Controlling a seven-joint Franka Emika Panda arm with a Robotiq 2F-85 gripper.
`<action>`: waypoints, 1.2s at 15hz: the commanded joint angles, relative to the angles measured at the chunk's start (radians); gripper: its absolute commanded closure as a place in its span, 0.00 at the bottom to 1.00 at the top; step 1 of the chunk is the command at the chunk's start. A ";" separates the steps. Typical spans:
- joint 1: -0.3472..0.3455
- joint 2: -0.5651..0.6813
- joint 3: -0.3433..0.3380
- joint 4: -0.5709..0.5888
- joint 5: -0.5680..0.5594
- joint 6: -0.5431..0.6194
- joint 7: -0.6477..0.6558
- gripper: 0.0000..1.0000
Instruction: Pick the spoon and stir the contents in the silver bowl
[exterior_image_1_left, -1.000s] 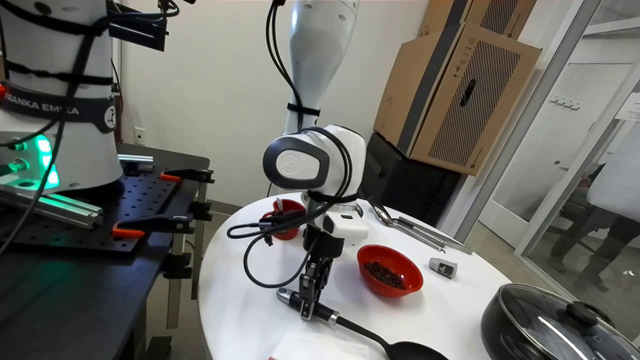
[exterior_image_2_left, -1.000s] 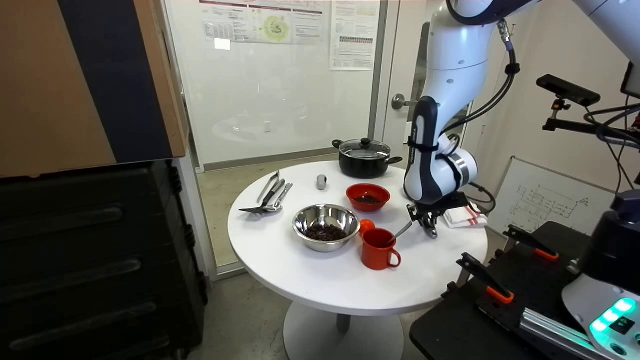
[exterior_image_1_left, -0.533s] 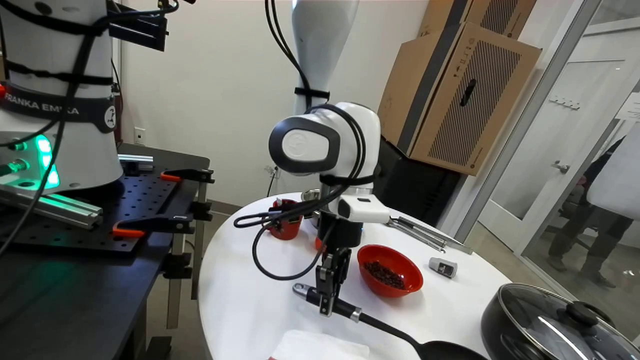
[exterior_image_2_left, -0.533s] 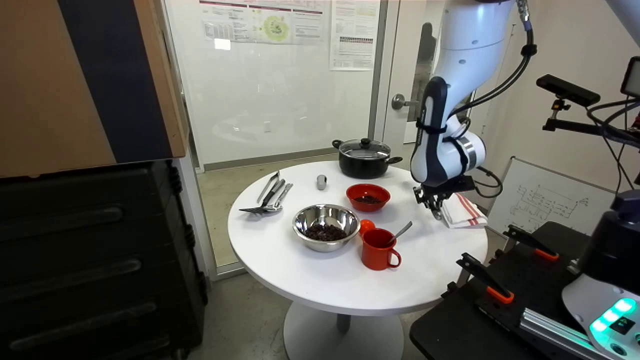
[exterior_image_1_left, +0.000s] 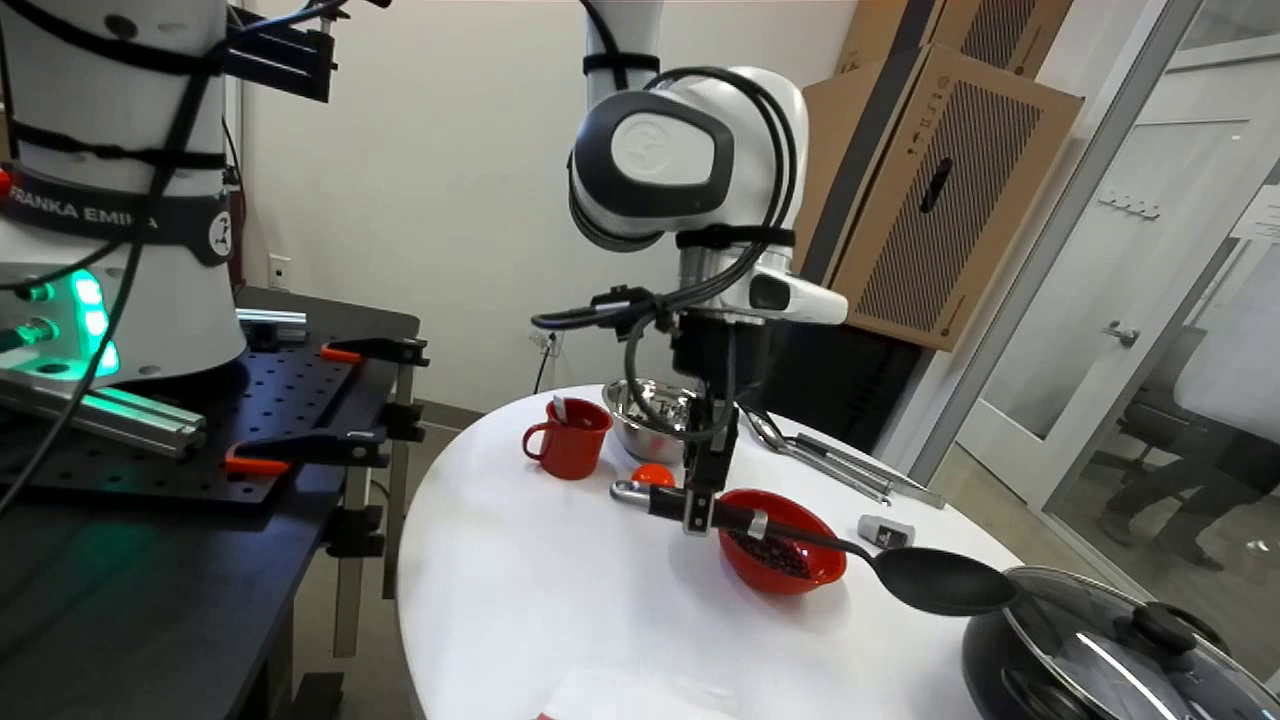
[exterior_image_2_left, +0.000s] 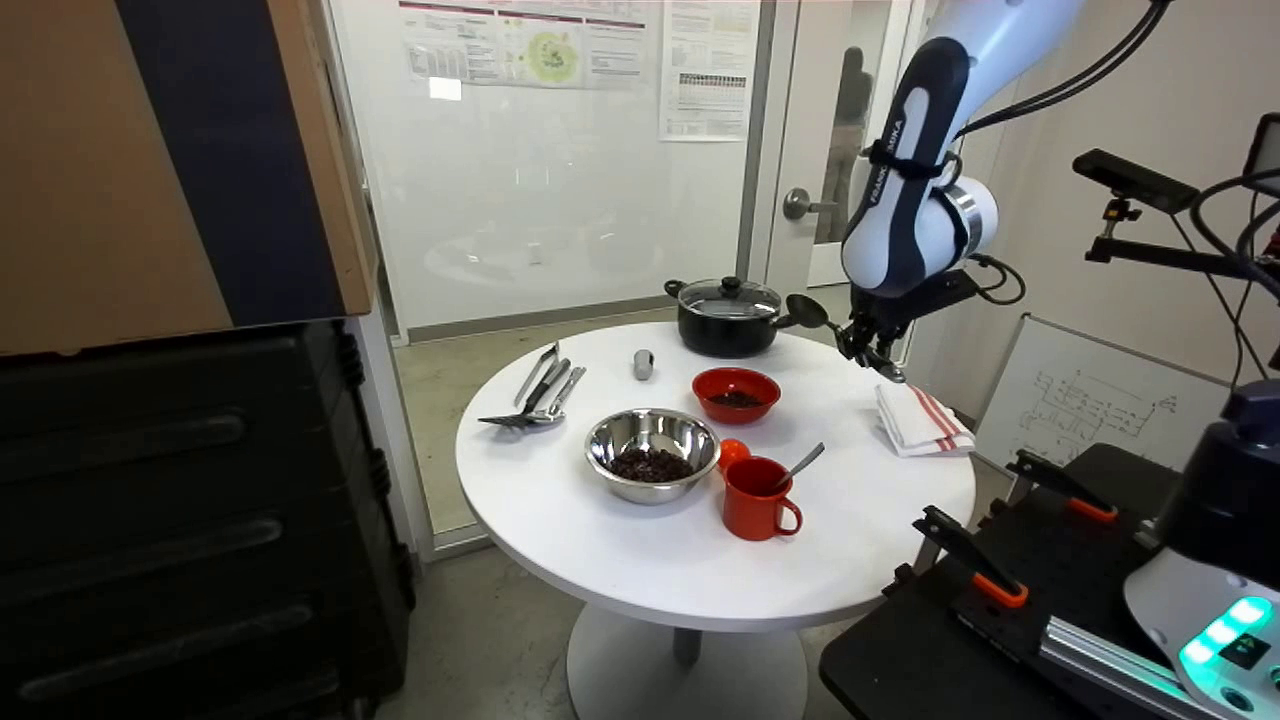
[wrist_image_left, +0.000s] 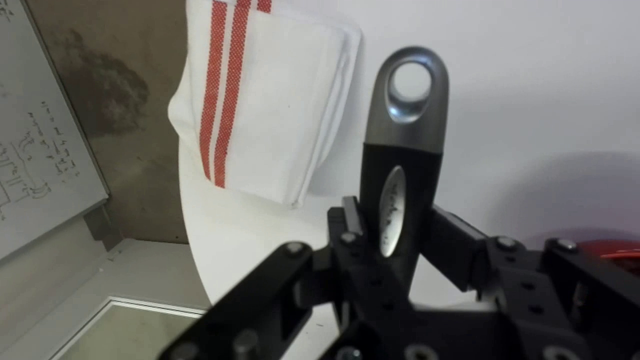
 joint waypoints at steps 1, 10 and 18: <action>0.109 -0.107 -0.067 0.009 -0.199 -0.188 0.008 0.92; -0.001 -0.201 0.106 0.057 -0.509 -0.365 0.074 0.68; -0.212 -0.224 0.440 0.108 -0.578 -0.439 -0.112 0.92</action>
